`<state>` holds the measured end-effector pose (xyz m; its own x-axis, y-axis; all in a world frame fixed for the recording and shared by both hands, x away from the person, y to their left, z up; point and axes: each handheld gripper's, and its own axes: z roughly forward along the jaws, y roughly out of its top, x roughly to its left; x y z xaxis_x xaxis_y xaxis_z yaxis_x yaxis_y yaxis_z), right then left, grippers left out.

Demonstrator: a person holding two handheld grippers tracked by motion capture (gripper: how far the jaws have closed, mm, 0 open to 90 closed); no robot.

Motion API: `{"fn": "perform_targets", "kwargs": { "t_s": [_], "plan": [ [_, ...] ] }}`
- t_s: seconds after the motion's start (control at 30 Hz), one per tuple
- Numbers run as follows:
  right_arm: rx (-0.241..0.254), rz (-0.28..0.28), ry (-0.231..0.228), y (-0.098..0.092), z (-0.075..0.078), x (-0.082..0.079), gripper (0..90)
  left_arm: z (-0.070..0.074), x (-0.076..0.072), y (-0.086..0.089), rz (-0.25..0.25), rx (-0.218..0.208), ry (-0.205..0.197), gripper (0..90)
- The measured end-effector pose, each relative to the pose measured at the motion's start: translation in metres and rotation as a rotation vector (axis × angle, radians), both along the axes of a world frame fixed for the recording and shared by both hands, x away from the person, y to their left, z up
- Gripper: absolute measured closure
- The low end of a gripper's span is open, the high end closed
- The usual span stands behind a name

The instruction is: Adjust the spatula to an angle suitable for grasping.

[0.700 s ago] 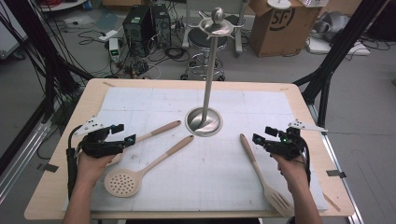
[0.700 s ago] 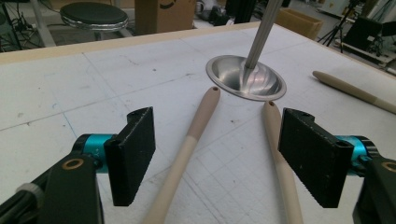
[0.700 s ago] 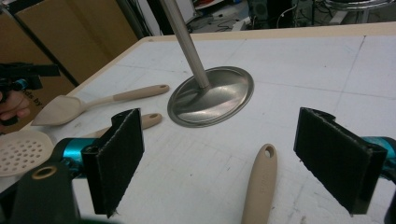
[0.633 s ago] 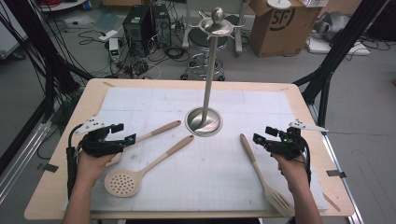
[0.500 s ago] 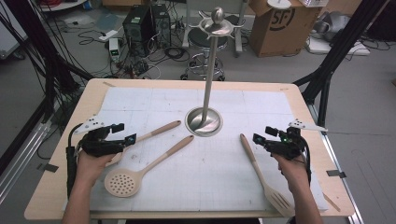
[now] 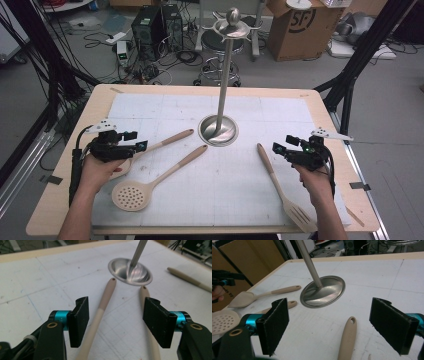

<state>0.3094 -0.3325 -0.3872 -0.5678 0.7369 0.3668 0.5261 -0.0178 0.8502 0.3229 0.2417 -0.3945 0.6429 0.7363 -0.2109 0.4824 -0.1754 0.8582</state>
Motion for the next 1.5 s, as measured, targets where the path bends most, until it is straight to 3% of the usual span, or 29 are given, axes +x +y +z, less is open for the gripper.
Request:
{"fn": "perform_targets", "kwargs": {
  "t_s": [0.07, 0.1, 0.27, 0.53, 0.7, 0.77, 0.9, 1.03, 1.17, 1.27, 1.5],
  "plan": [
    [-0.003, 0.001, -0.002, 0.000, 0.000, 0.000, 15.1, -0.004, 0.003, -0.002, 0.016, 0.034, 0.025, 41.0],
    [-0.002, -0.001, -0.001, 0.000, 0.000, 0.001, 15.1, -0.006, 0.006, -0.003, 0.028, 0.072, 0.045, 43.7],
    [-0.003, -0.004, 0.001, -0.001, 0.000, 0.001, 15.1, -0.007, 0.014, -0.006, 0.039, 0.108, 0.094, 51.1],
    [0.002, -0.009, -0.002, -0.003, 0.001, 0.001, 15.1, -0.008, 0.028, -0.008, 0.087, 0.165, 0.142, 70.0],
    [-0.002, -0.011, 0.000, -0.004, 0.000, 0.001, 15.1, -0.015, 0.036, -0.010, 0.117, 0.274, 0.187, 83.7],
    [-0.002, -0.011, 0.003, -0.004, 0.000, 0.002, 15.1, -0.017, 0.041, -0.011, 0.132, 0.303, 0.214, 85.7],
    [-0.001, -0.009, 0.003, -0.004, 0.000, 0.002, 15.1, -0.022, 0.048, -0.018, 0.141, 0.405, 0.269, 88.0],
    [-0.008, -0.019, 0.002, -0.005, 0.001, 0.000, 15.1, -0.030, 0.053, -0.018, 0.153, 0.450, 0.330, 89.7],
    [-0.015, -0.021, 0.001, -0.005, 0.001, 0.000, 15.1, -0.034, 0.053, -0.016, 0.154, 0.463, 0.376, 89.7],
    [-0.013, -0.020, 0.002, -0.004, 0.001, 0.001, 15.1, -0.036, 0.051, -0.015, 0.144, 0.448, 0.409, 89.7],
    [-0.016, -0.021, -0.001, -0.002, 0.002, 0.000, 15.1, -0.036, 0.041, -0.019, 0.150, 0.444, 0.423, 89.8]
  ]
}}
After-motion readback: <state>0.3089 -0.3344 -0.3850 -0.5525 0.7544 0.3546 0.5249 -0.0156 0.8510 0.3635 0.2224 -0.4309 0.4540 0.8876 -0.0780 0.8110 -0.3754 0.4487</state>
